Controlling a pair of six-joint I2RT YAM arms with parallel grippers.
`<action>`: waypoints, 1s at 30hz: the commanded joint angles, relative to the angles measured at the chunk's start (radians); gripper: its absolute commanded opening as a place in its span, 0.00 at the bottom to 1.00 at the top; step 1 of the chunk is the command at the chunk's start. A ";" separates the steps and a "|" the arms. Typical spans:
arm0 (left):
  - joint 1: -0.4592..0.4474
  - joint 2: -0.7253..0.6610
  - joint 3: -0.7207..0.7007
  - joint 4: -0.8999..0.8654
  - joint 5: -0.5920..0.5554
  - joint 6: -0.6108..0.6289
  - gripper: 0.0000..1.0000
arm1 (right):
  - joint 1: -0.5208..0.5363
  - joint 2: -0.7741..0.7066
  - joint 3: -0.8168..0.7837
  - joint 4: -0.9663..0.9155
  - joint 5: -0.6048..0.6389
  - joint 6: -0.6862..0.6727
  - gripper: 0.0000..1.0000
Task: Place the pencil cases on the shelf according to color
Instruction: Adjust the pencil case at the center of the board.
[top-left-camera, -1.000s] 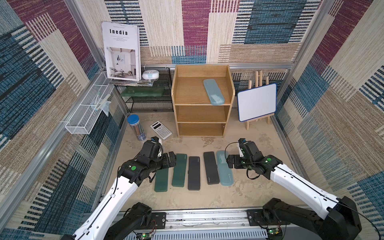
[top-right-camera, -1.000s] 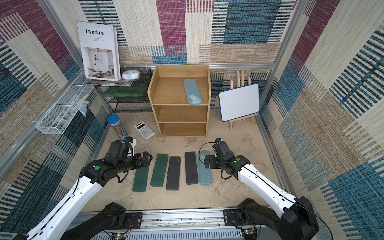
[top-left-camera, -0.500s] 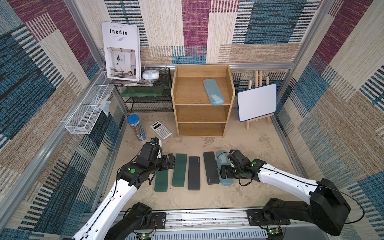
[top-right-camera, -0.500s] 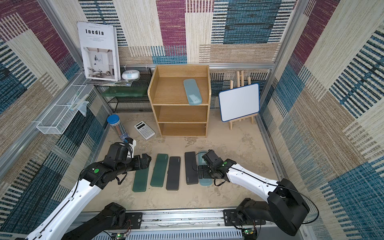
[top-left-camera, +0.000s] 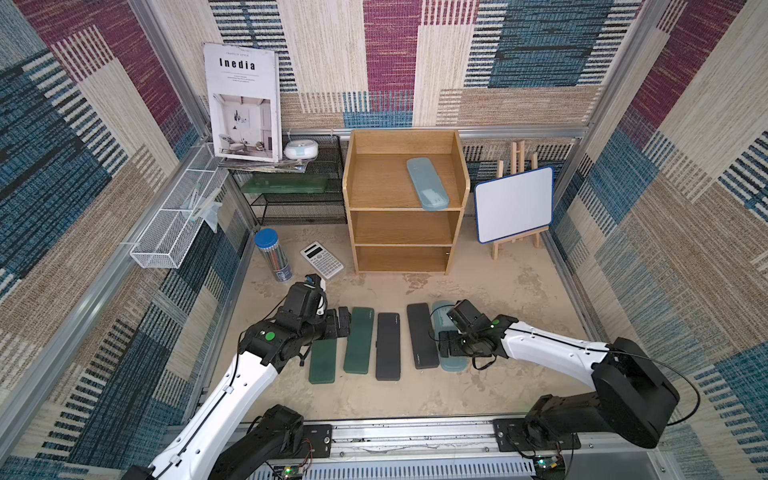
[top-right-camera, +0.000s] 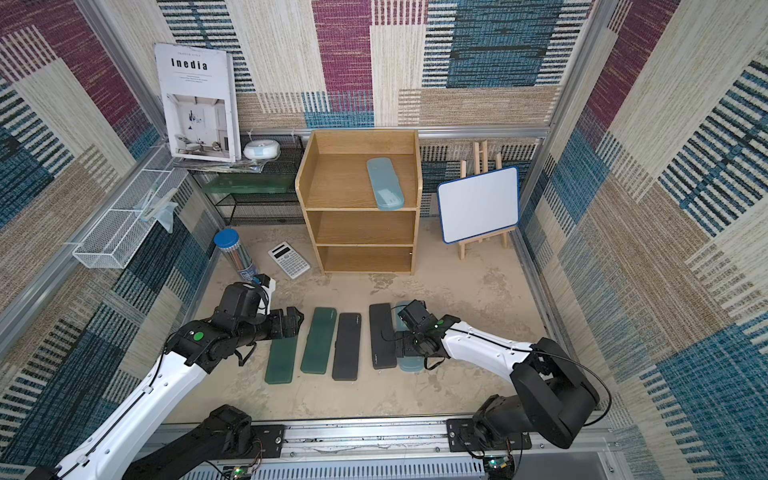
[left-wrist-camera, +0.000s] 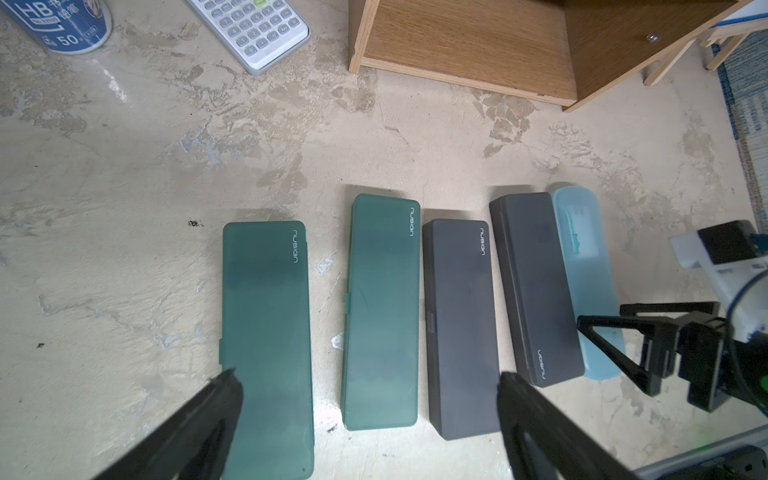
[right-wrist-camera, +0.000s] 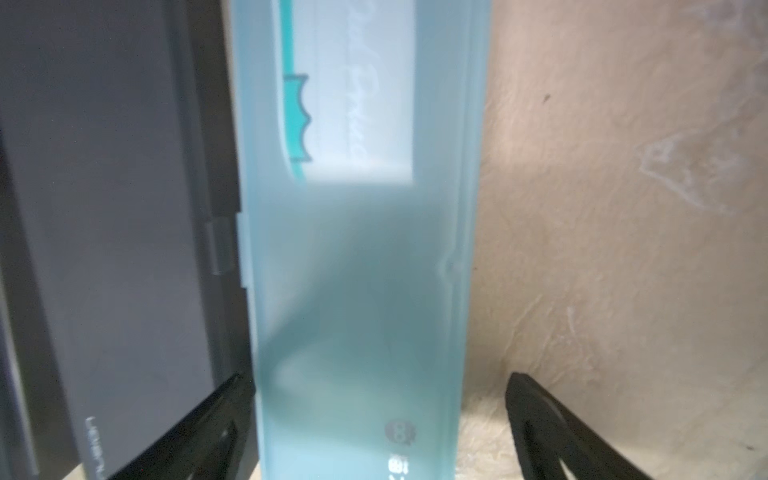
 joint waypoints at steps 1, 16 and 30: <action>-0.001 -0.008 0.000 0.007 -0.017 -0.002 1.00 | -0.001 0.036 0.001 -0.037 0.064 -0.002 0.99; 0.001 0.045 0.012 -0.008 -0.029 0.013 1.00 | -0.023 -0.242 -0.063 -0.113 0.041 -0.027 0.99; 0.001 0.050 0.009 -0.009 -0.028 0.011 1.00 | -0.021 -0.073 -0.005 -0.123 0.070 -0.051 0.99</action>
